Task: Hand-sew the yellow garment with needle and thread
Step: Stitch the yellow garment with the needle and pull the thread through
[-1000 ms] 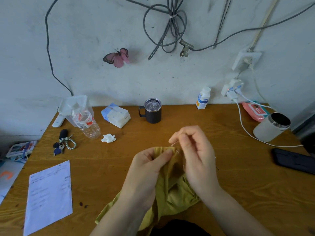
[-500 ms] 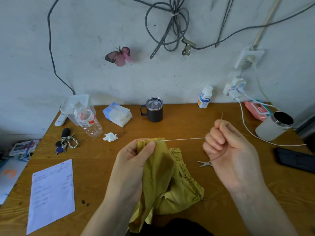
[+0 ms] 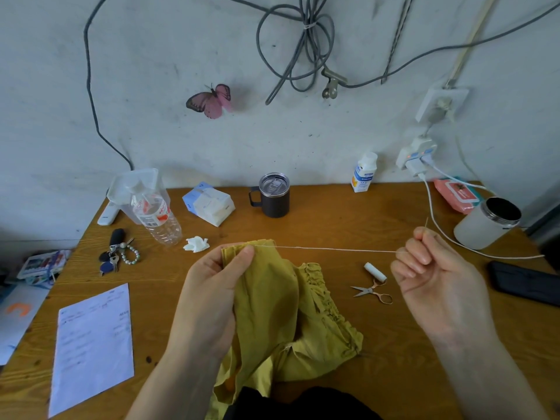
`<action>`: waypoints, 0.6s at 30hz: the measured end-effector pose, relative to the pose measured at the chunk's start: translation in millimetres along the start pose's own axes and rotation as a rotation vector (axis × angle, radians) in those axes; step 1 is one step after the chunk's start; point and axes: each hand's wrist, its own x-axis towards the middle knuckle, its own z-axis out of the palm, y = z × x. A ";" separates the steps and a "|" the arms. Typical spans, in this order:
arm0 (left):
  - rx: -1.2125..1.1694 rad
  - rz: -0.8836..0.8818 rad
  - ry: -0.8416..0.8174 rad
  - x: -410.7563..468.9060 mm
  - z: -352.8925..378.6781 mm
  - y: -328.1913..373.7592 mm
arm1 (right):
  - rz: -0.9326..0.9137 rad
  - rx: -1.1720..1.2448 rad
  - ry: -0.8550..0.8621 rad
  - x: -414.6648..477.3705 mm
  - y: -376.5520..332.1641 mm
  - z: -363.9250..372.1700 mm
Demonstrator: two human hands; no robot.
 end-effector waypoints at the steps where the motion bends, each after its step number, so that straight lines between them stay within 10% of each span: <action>1: -0.001 0.004 0.001 0.2 0.1 0.5 | -0.003 0.003 0.006 0.5 -0.9 -1.9; 18: -0.041 -0.032 0.093 6.3 -8.8 4.3 | -0.044 0.051 0.213 9.4 -10.5 -32.4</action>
